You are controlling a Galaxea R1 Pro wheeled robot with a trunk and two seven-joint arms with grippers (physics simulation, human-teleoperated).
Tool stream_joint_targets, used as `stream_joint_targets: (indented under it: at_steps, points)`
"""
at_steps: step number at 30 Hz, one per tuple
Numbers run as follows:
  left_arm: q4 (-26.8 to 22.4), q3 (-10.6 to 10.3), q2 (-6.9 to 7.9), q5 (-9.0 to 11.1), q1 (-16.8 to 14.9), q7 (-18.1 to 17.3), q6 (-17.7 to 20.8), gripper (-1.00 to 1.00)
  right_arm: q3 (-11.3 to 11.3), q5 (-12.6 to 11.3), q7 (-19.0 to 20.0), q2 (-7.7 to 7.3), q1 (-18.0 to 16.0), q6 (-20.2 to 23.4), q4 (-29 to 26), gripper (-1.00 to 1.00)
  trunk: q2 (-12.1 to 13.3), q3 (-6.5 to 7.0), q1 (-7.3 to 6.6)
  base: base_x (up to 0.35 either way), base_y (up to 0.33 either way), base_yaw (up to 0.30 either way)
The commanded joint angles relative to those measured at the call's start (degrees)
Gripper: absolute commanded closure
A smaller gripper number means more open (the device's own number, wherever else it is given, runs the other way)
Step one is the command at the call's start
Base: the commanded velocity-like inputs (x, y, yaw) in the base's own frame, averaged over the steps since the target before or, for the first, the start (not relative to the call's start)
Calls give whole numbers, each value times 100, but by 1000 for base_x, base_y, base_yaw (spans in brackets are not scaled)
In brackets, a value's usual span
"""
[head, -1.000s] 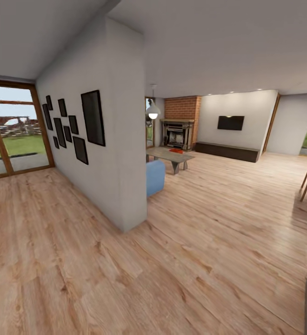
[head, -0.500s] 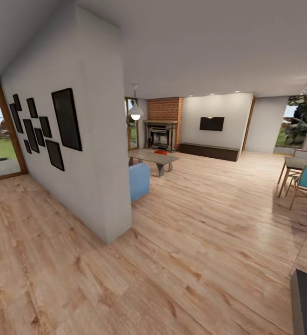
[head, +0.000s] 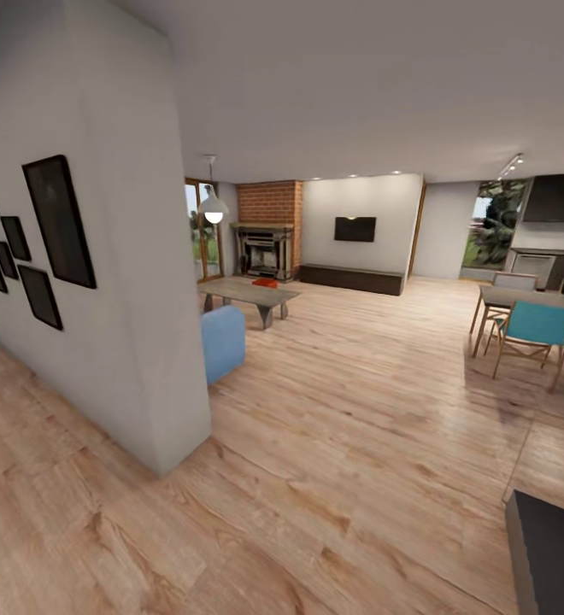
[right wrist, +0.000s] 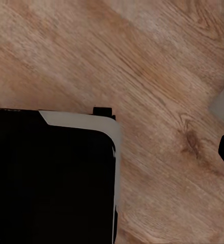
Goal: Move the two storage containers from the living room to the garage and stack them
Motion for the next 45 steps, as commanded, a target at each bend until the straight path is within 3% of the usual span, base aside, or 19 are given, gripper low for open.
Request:
stream_joint_targets:
  at_steps: [1, 18, 45]
  points:
    - [2, -25, 2, 49, -3, -20, -5, -100, 42, -14, 15, -1, -10, -31, 17, -100, -8, -7, 5, 322, 0, -234]
    - [2, -25, 3, 49, -3, -20, -5, -100, 36, -31, 15, 3, -10, -31, 17, -100, -8, 34, 5, 322, 0, -217]
    - [2, -25, 3, 49, -3, -20, -5, -100, 42, -42, 30, -38, -10, -38, 17, -100, -8, 35, 5, 323, 0, -5]
